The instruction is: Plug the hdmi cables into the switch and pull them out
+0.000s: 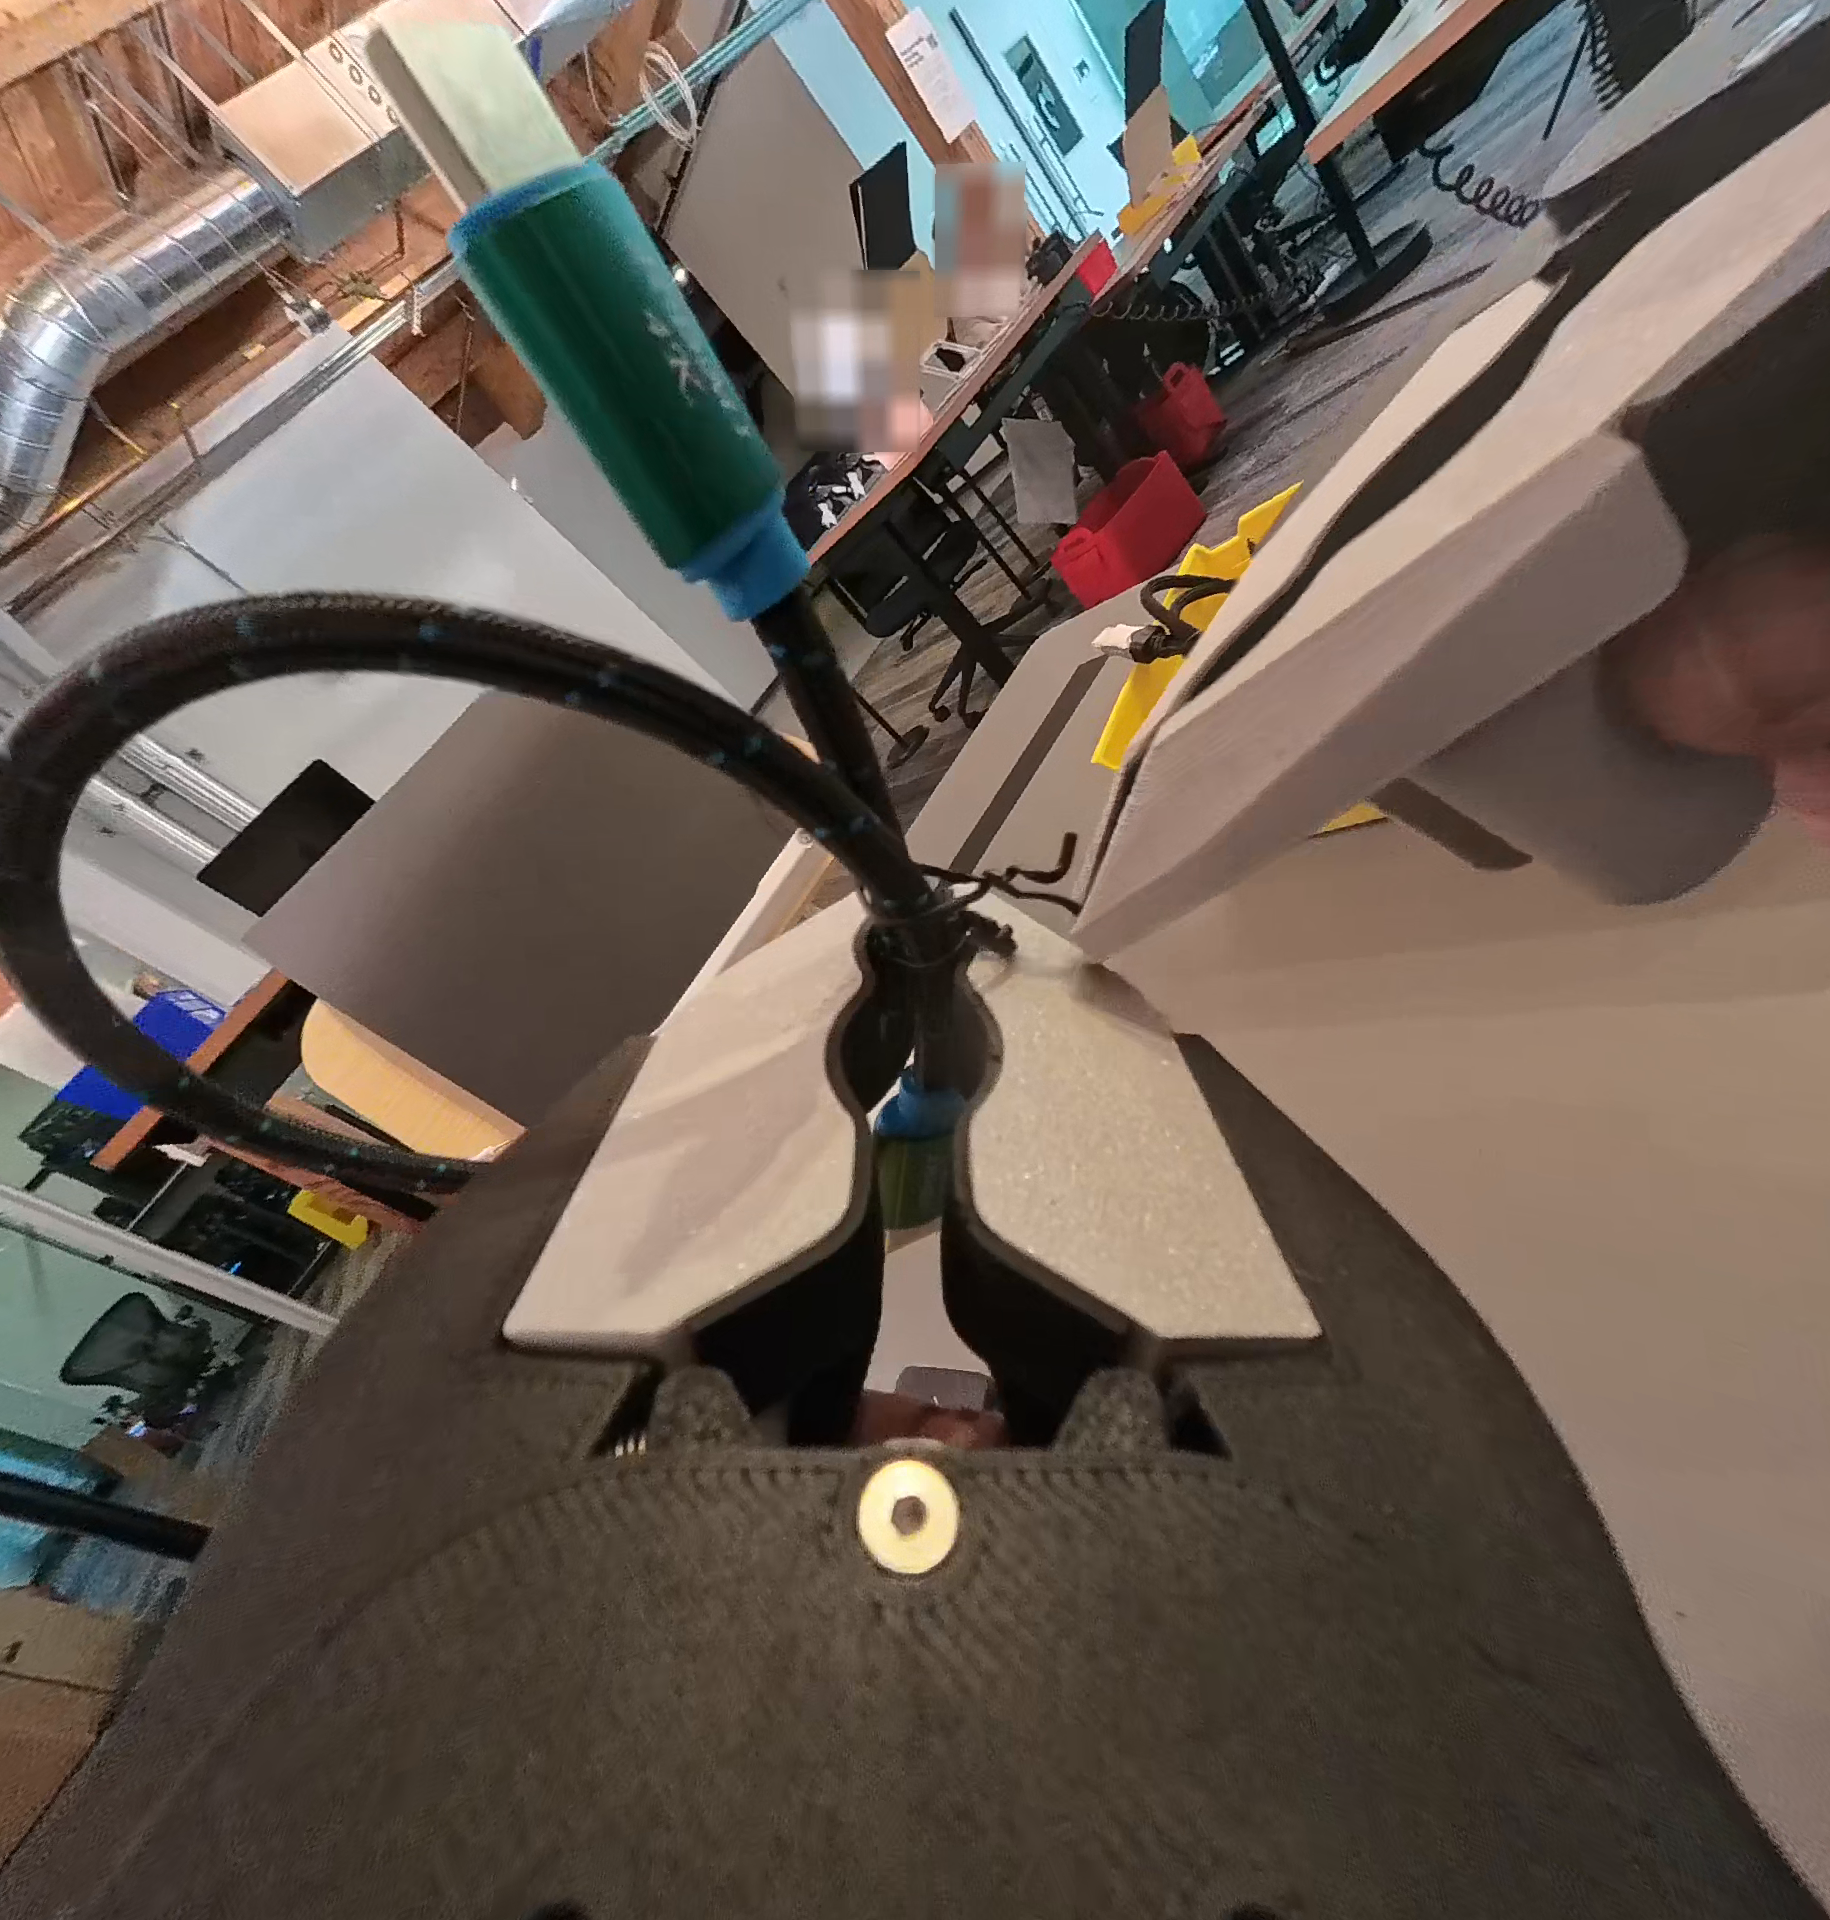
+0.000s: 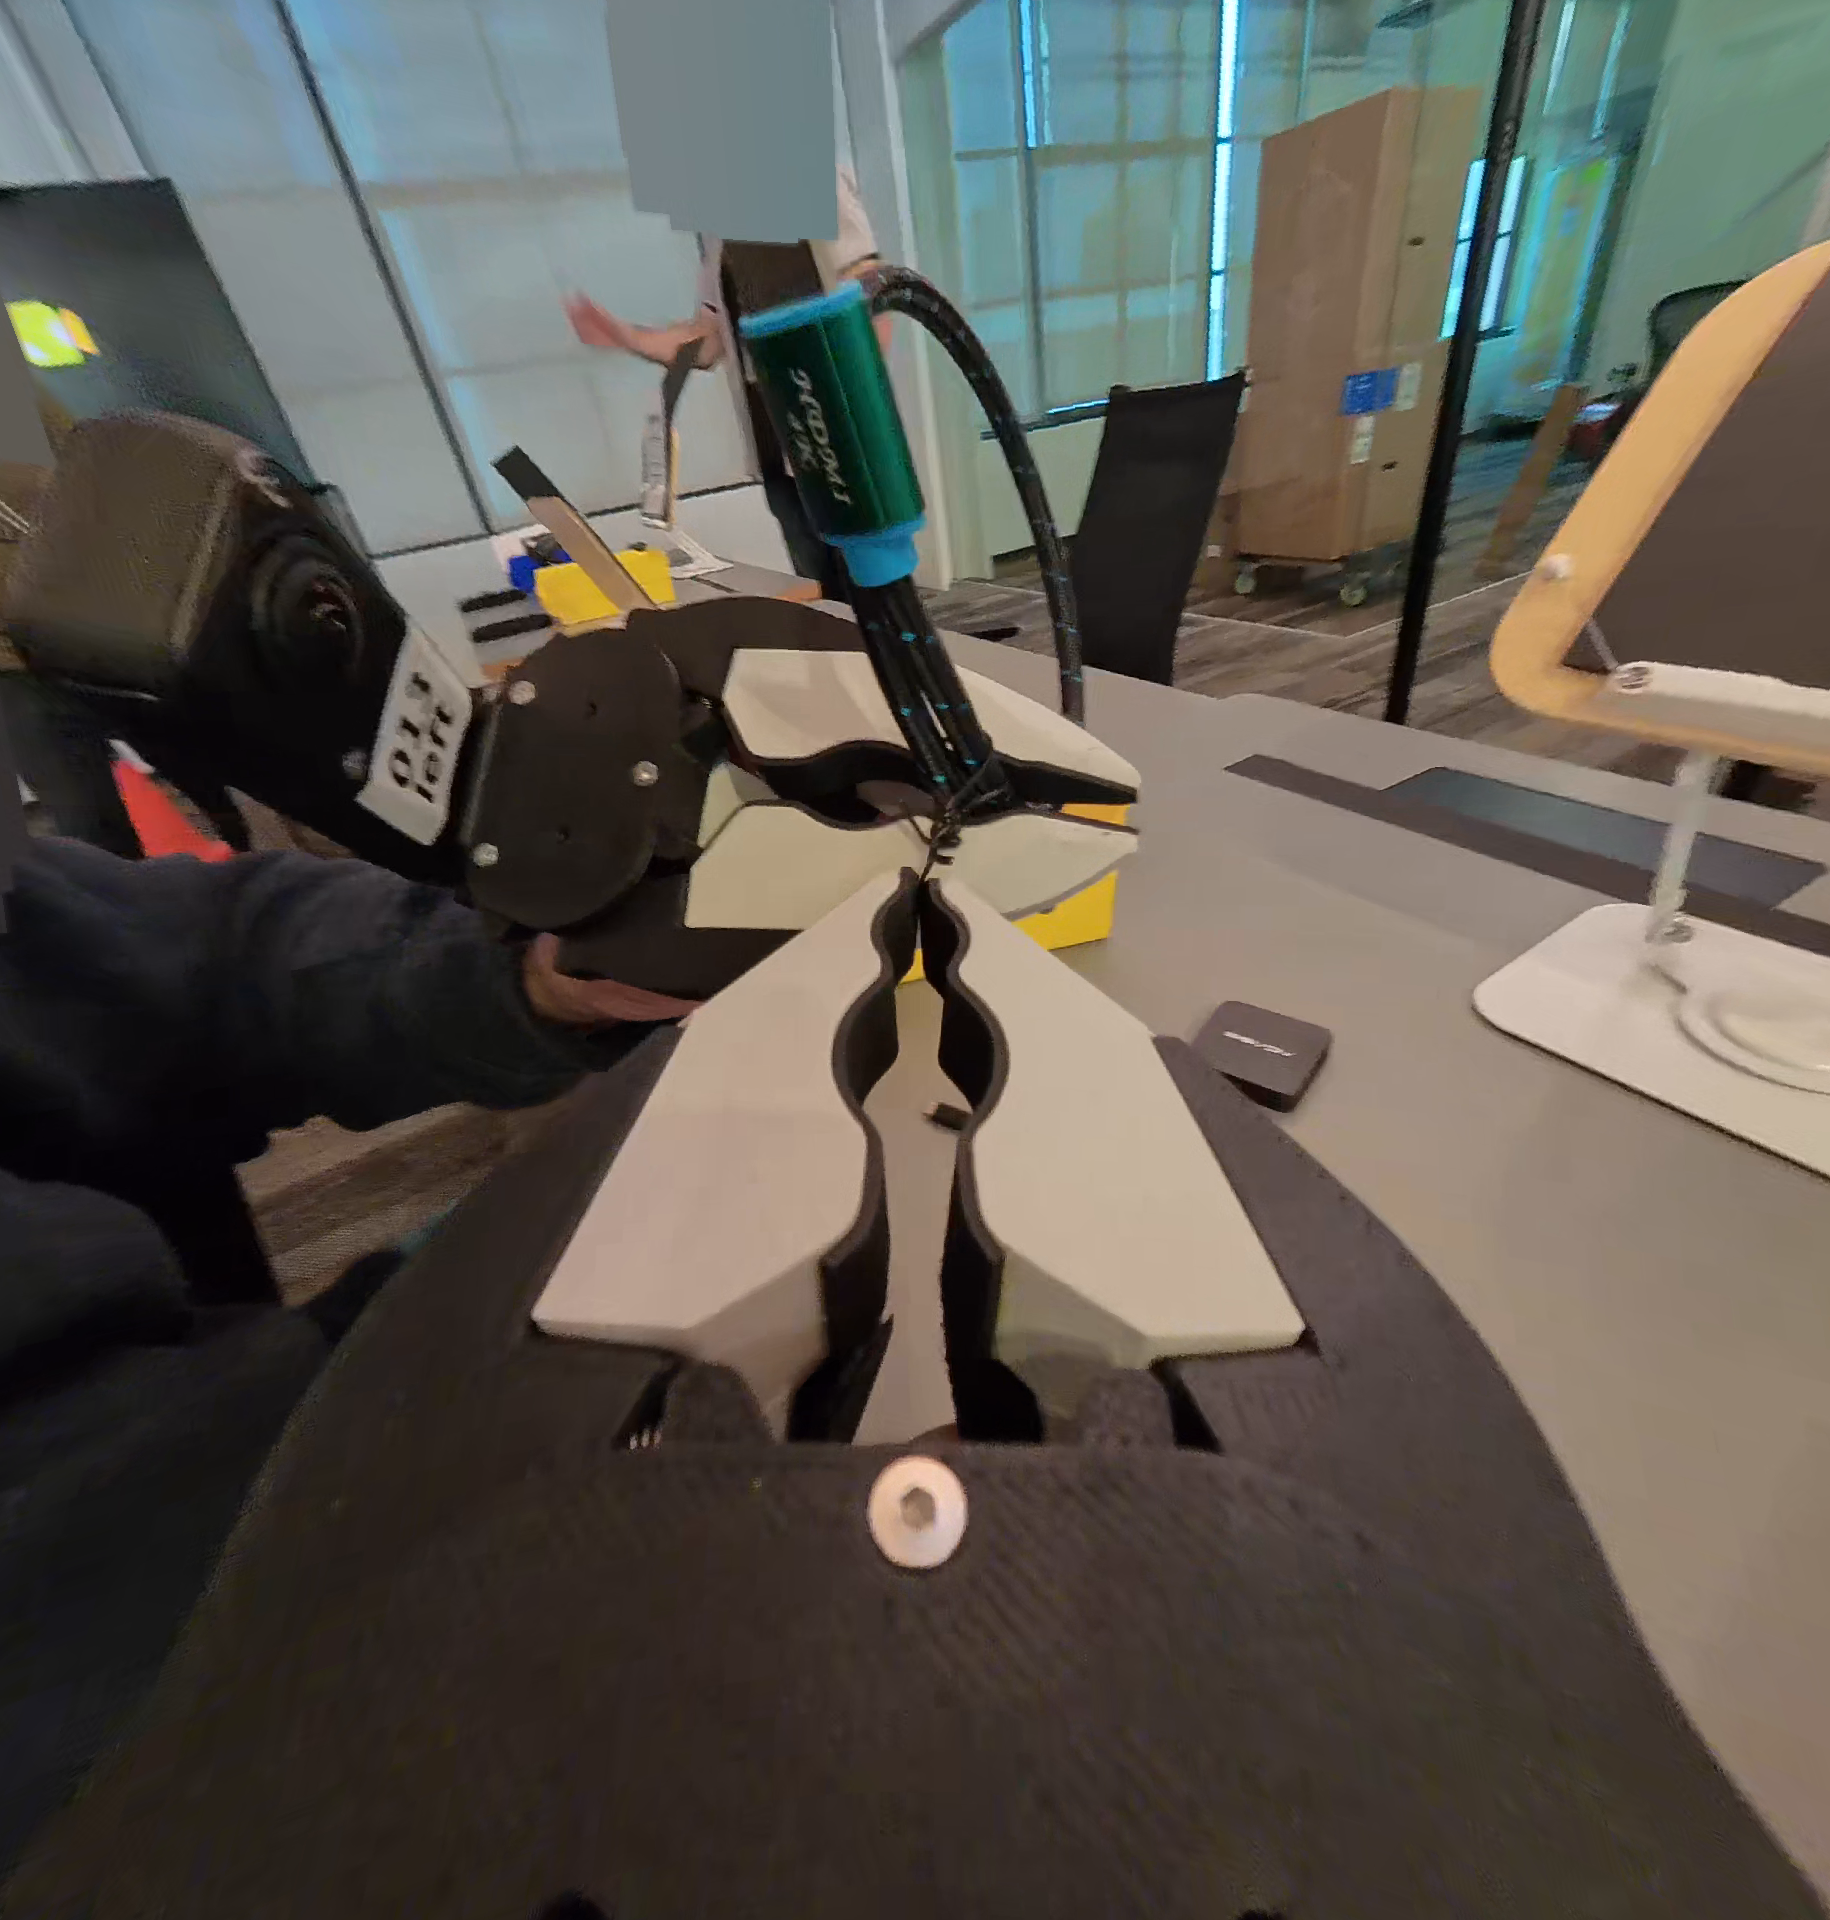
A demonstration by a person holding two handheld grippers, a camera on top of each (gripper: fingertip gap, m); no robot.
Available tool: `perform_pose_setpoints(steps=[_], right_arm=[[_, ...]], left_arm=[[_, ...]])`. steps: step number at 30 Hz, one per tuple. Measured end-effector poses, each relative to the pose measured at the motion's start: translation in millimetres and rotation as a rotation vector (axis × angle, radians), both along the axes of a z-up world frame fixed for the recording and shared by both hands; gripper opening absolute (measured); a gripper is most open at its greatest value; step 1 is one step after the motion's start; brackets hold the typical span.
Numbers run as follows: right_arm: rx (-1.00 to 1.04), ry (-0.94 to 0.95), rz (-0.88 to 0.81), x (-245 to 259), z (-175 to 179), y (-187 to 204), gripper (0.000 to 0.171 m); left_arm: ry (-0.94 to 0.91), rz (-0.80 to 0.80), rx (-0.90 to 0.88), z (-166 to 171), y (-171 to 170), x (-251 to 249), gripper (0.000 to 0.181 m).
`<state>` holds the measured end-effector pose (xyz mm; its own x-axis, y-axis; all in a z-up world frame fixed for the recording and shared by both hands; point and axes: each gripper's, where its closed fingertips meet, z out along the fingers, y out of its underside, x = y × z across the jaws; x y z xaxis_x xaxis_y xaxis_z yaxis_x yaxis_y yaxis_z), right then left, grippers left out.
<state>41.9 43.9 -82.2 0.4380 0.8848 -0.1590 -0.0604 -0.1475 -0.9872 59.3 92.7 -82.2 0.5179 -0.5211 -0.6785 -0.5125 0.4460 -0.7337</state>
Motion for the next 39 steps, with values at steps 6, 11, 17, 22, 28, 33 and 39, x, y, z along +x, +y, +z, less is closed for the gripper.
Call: perform_pose_setpoints(steps=[6, 11, 17, 22, 28, 33, 39], right_arm=[[-0.063, 0.077, 0.091, -2, 12, -10, 0.0], [-0.191, 0.244, 0.171, 5, 24, -9, 0.0], [-0.429, 0.564, 0.303, 21, 31, -5, 0.0], [-0.32, 0.453, 0.238, 14, 13, -6, 0.0], [0.451, -0.27, -0.129, 21, 25, -4, 0.018], [0.67, -0.564, -0.181, 9, 18, -1, 0.014], [0.694, -0.649, -0.194, 7, 12, 6, 0.002]], left_arm=[[0.025, 0.014, 0.022, -2, 1, 0, 0.006], [0.052, 0.036, 0.069, 2, 2, -2, 0.006], [0.082, 0.051, 0.14, 5, -1, -2, 0.006], [0.089, 0.039, 0.095, -3, 3, -3, 0.005], [0.092, 0.03, 0.044, -4, 4, -1, 0.005], [0.106, 0.034, 0.044, -6, 3, 0, 0.006], [0.099, 0.04, 0.054, -2, 2, -1, 0.005]])
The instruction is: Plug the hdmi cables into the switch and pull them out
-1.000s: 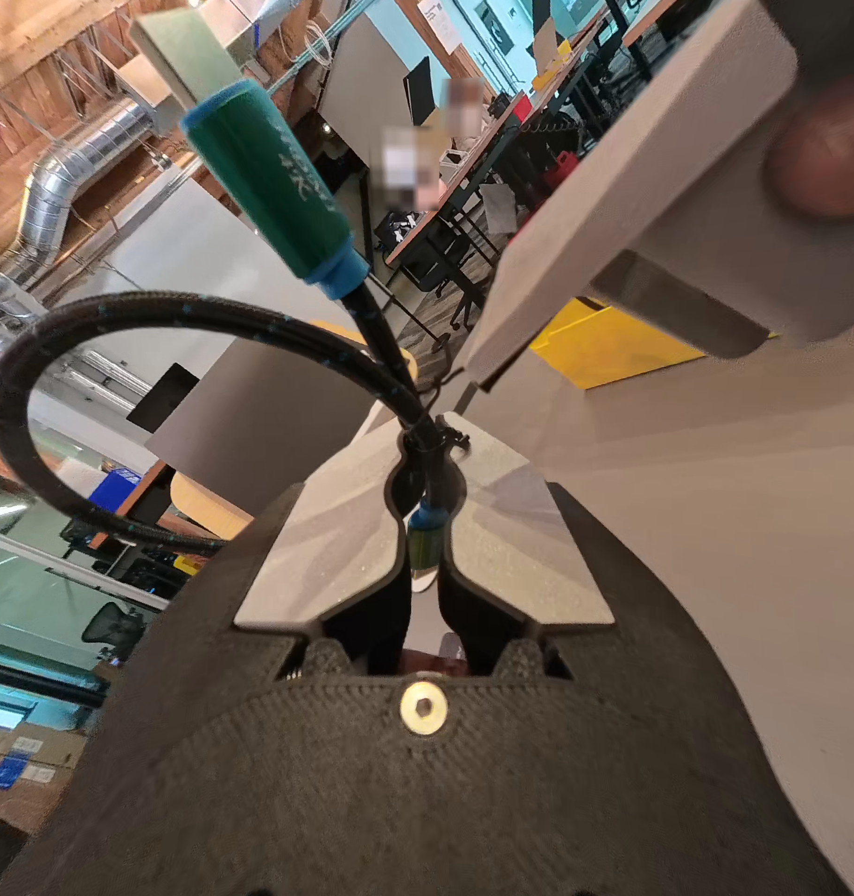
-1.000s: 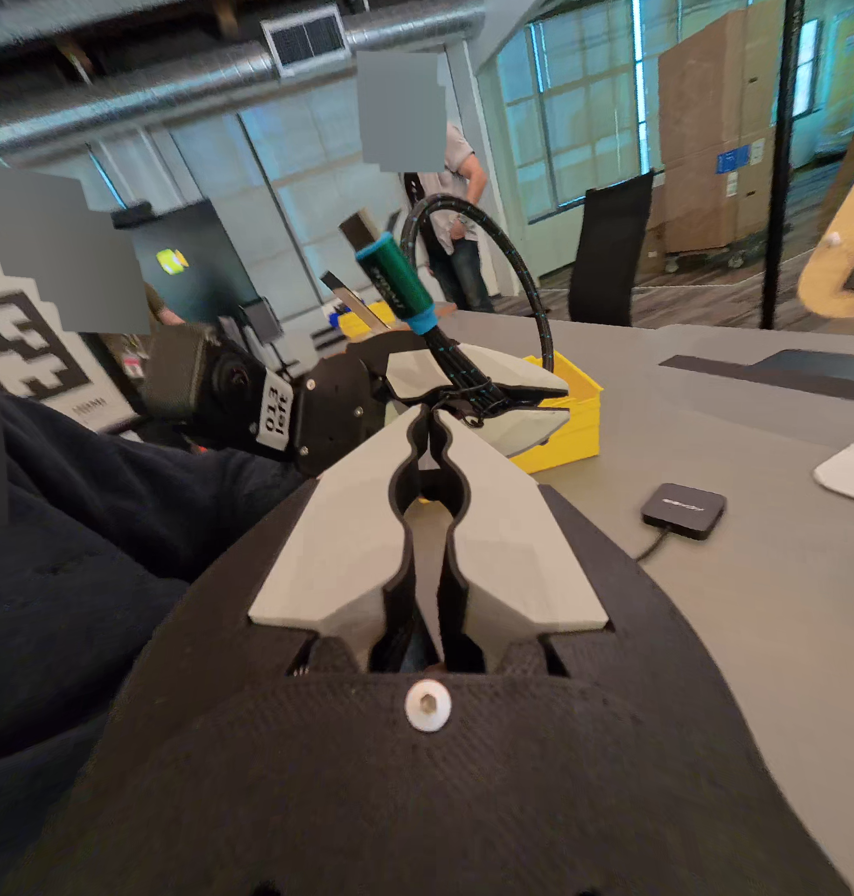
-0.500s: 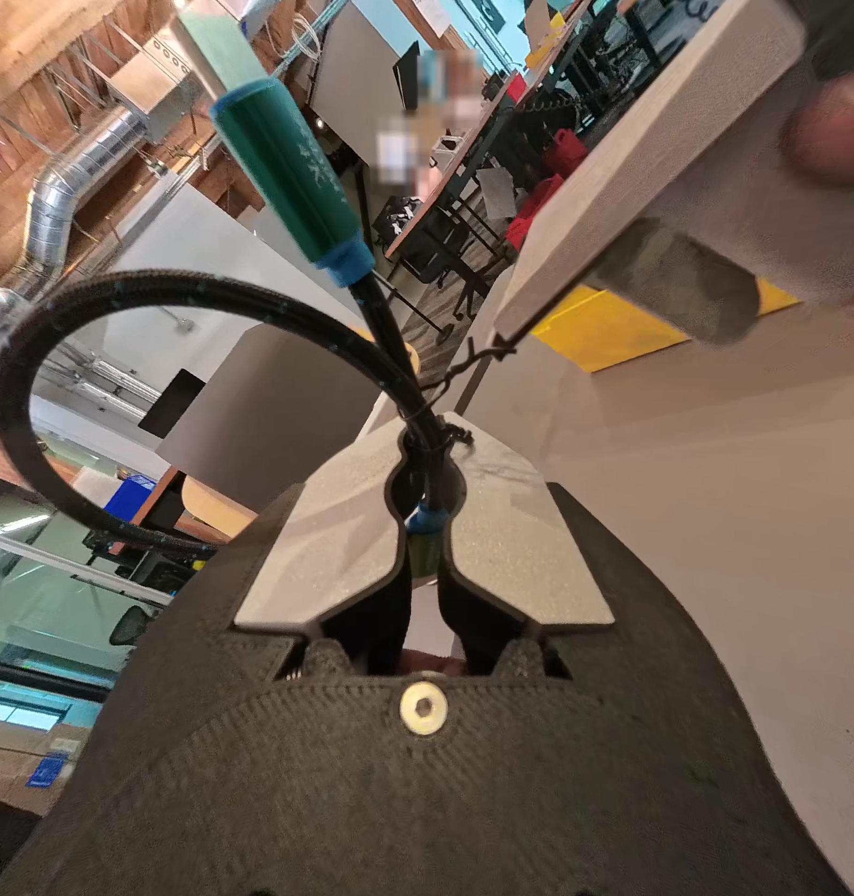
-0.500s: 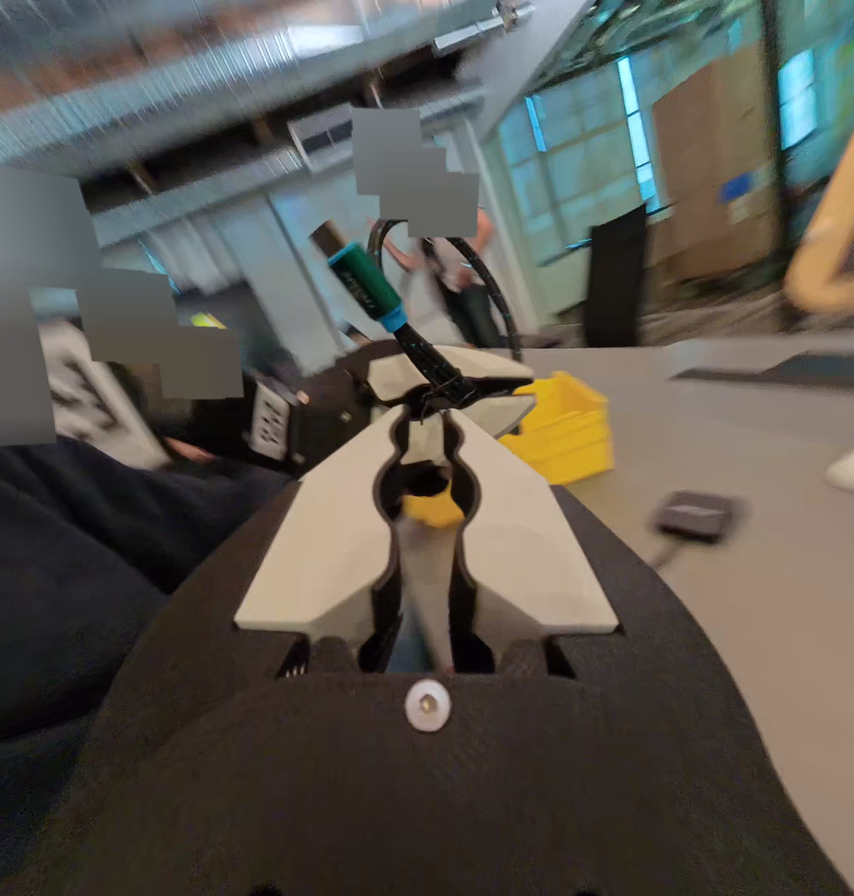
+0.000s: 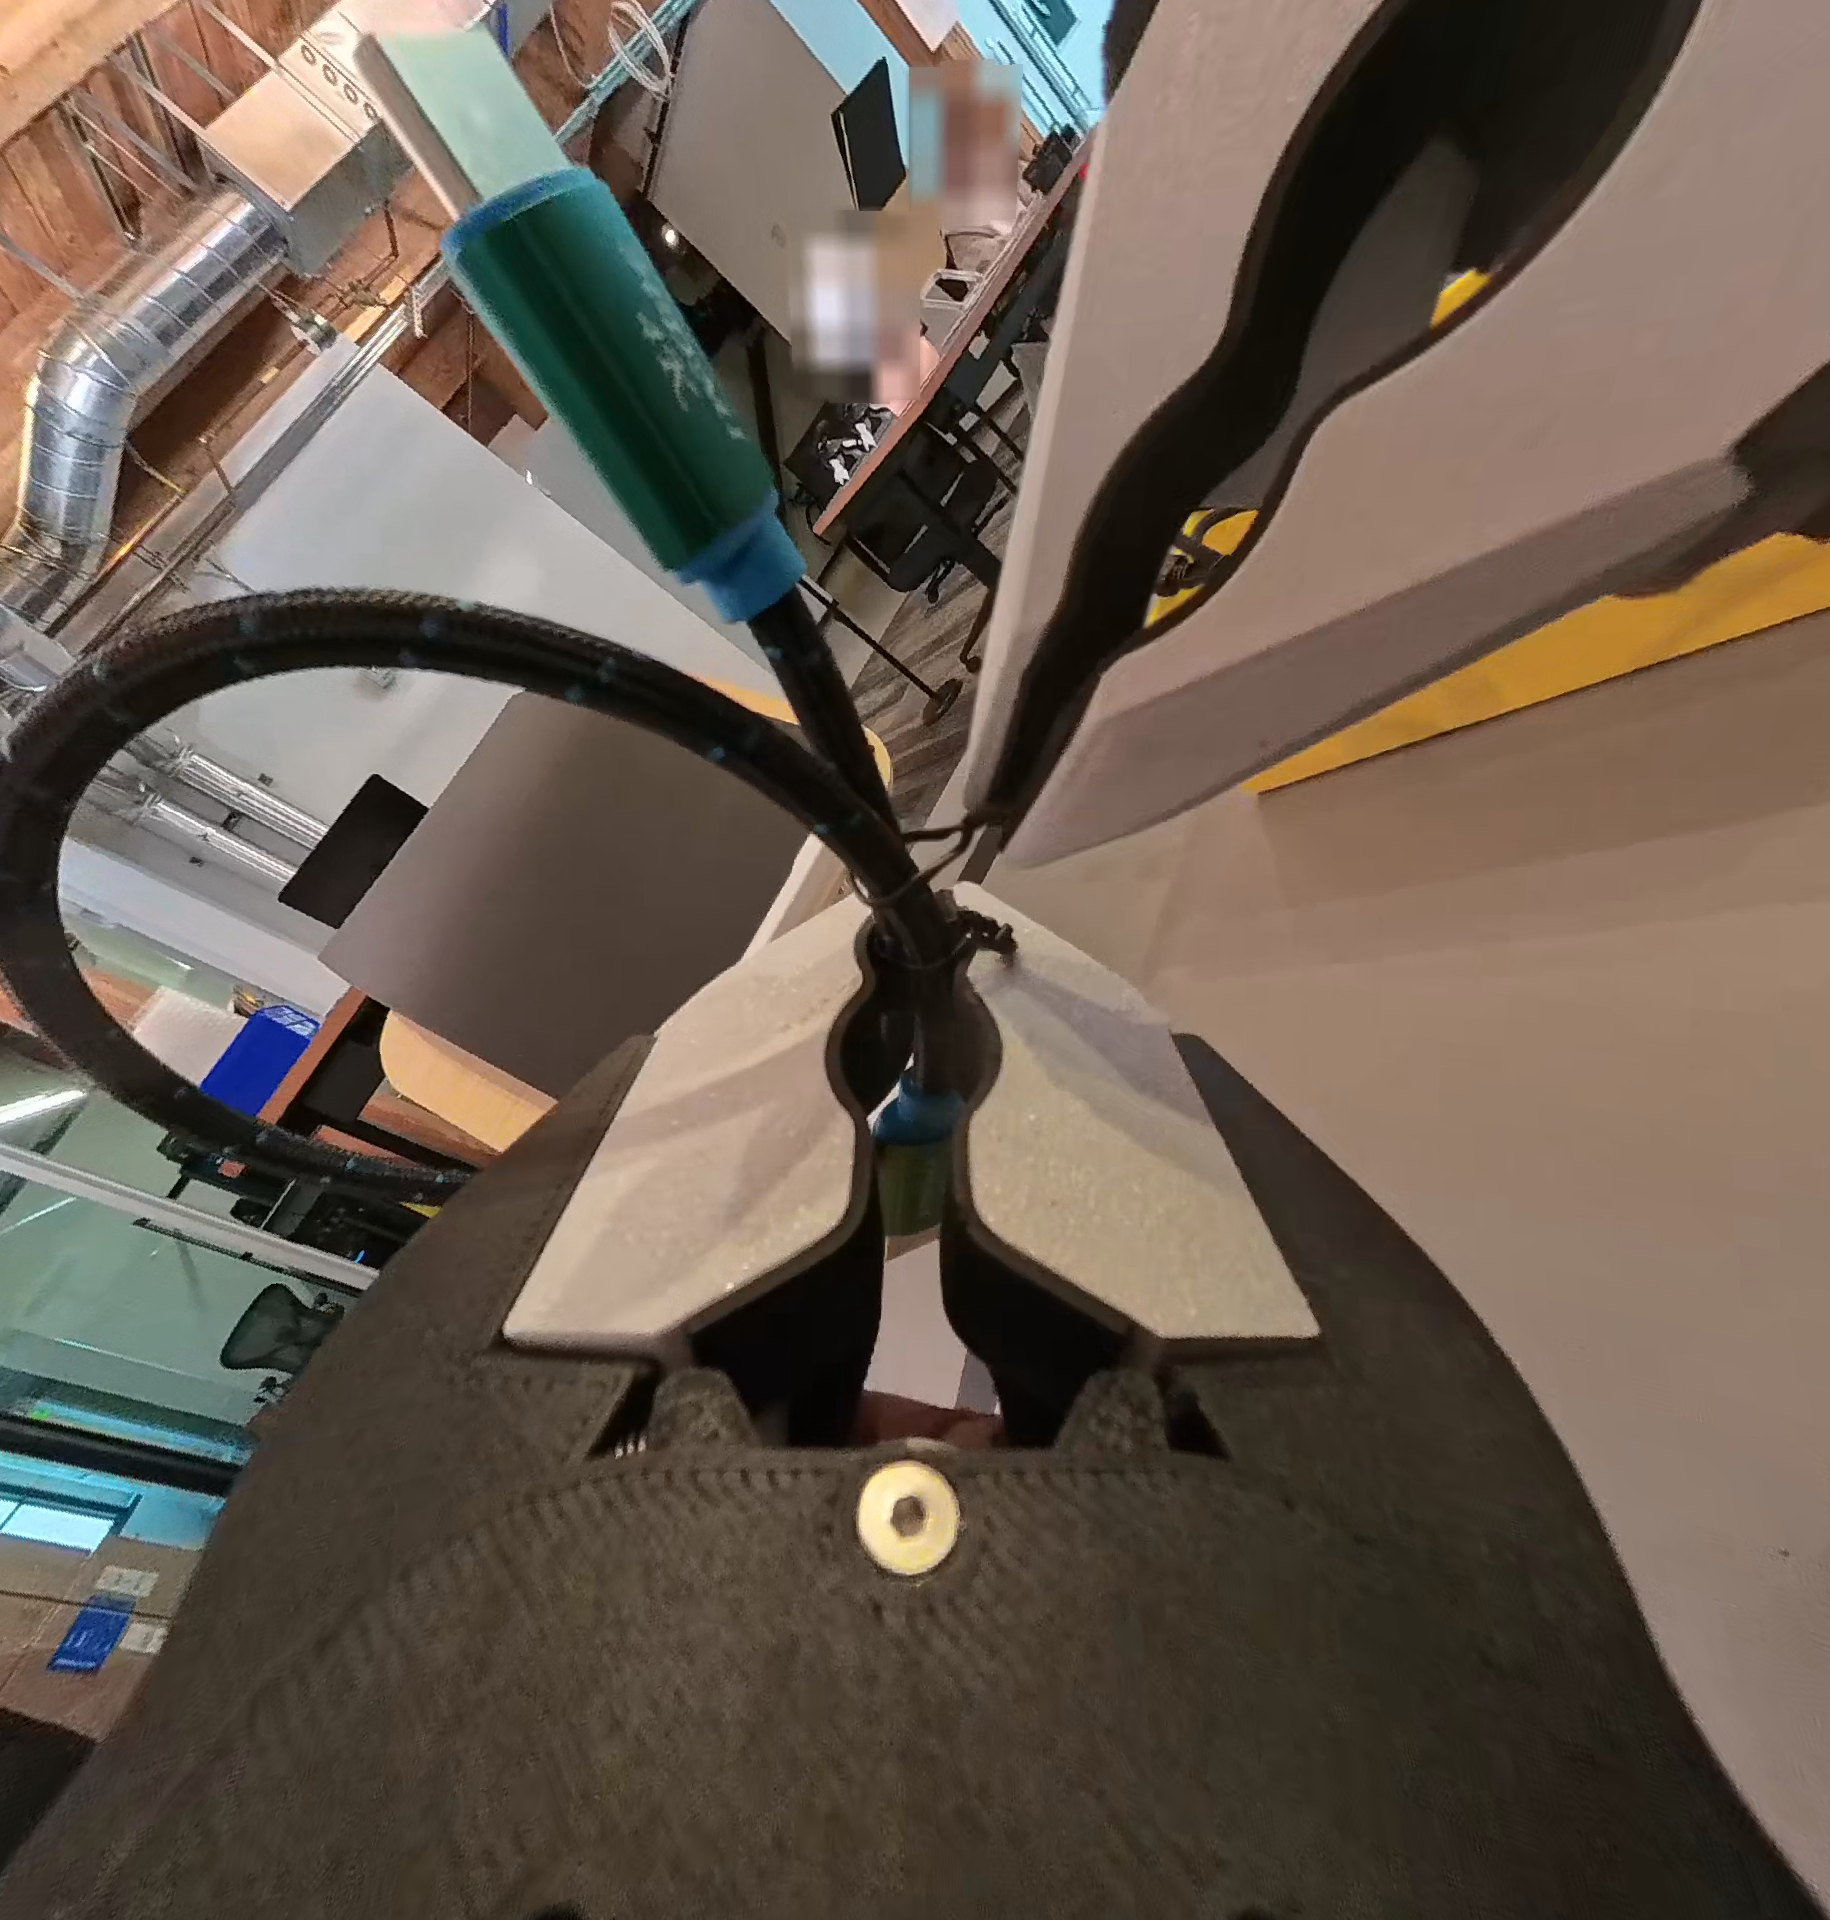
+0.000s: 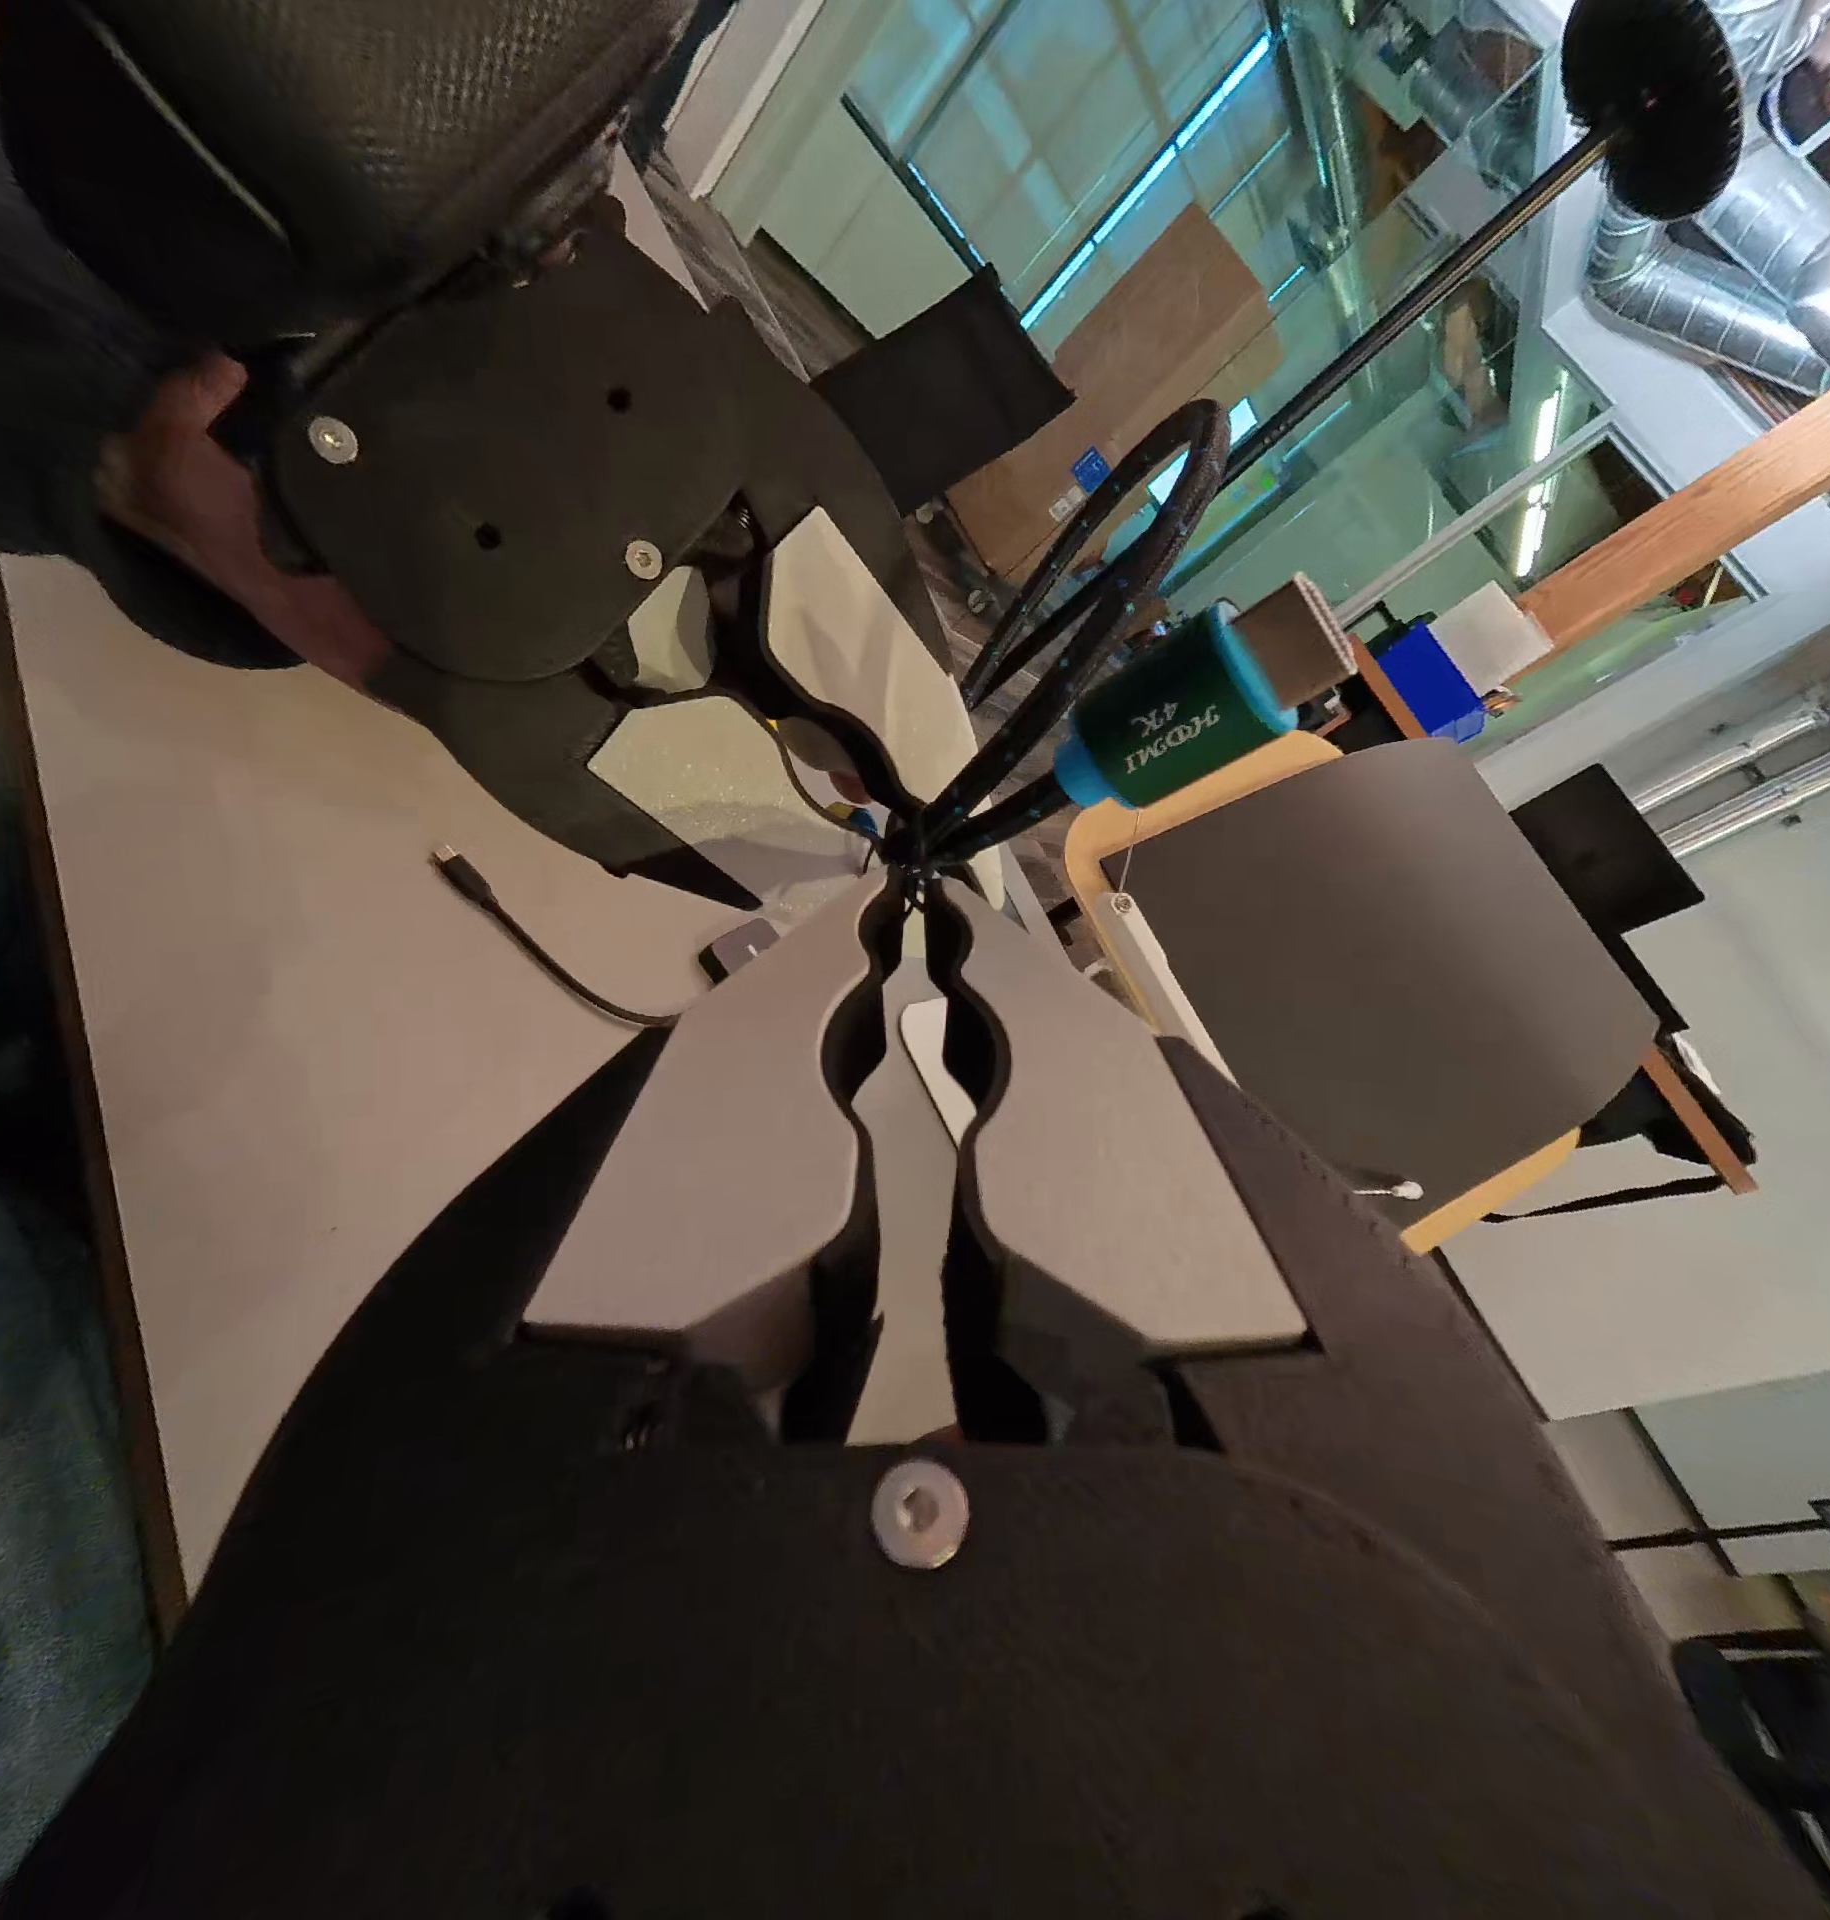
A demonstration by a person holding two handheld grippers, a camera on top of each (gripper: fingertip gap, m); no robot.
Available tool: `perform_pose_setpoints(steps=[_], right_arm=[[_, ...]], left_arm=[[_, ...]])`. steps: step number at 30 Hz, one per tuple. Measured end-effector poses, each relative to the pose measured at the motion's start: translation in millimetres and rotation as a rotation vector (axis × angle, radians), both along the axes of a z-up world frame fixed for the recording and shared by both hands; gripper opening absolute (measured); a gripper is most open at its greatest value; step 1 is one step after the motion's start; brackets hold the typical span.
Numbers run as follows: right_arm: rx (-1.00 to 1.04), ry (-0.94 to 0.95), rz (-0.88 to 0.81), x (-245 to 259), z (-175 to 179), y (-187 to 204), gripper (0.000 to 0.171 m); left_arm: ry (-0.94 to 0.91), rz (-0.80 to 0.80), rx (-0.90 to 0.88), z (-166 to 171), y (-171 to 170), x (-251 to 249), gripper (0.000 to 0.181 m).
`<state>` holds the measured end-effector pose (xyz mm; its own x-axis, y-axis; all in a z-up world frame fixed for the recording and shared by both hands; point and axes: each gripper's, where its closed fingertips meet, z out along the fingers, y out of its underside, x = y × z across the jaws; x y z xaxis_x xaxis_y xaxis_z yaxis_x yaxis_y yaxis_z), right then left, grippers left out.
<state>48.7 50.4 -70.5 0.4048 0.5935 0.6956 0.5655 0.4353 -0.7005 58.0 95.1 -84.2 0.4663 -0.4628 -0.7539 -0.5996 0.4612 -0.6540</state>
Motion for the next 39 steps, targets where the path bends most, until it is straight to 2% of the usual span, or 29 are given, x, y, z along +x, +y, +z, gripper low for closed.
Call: perform_pose_setpoints(steps=[2, 5, 7, 9, 11, 14, 17, 20, 24, 28, 33, 39], right_arm=[[-0.082, 0.08, 0.026, 0, 2, -2, 0.0], [-0.322, 0.291, 0.105, 0, 4, -3, 0.0], [-0.597, 0.558, 0.227, -1, 8, -8, 0.0], [-0.976, 0.921, 0.413, 2, 13, -11, 0.0], [-1.278, 1.214, 0.556, 4, 6, -9, 0.0], [-1.332, 1.374, 0.641, 1, 0, -15, 0.0], [-1.172, 1.236, 0.569, 1, -3, -16, 0.001], [-0.843, 0.897, 0.368, 5, -7, -12, 0.029], [-0.315, 0.381, 0.166, 11, -4, -13, 0.026], [0.109, -0.07, 0.014, 8, -12, -13, 0.021], [0.293, -0.279, -0.054, 13, -16, -6, 0.022], [0.39, -0.379, -0.002, 7, -14, -10, 0.02]], left_arm=[[0.0, 0.002, 0.011, 0, 0, 0, 0.005], [-0.003, 0.004, 0.033, 2, 0, -1, 0.005], [-0.007, 0.006, 0.074, 6, -2, -1, 0.005], [0.003, 0.016, 0.14, 10, -4, -1, 0.005], [0.019, 0.034, 0.174, 9, -3, -1, 0.006], [0.02, 0.013, 0.154, -2, -2, 2, 0.005], [0.027, 0.001, 0.13, -4, -3, 3, 0.005], [0.015, -0.008, 0.07, -5, -1, 3, 0.005], [0.011, -0.034, 0.005, -6, -2, 5, 0.005], [0.017, -0.04, -0.054, -11, -2, 6, 0.006], [0.031, -0.047, -0.093, -13, -1, 6, 0.006], [0.08, -0.047, -0.112, -21, -2, 8, 0.005]])
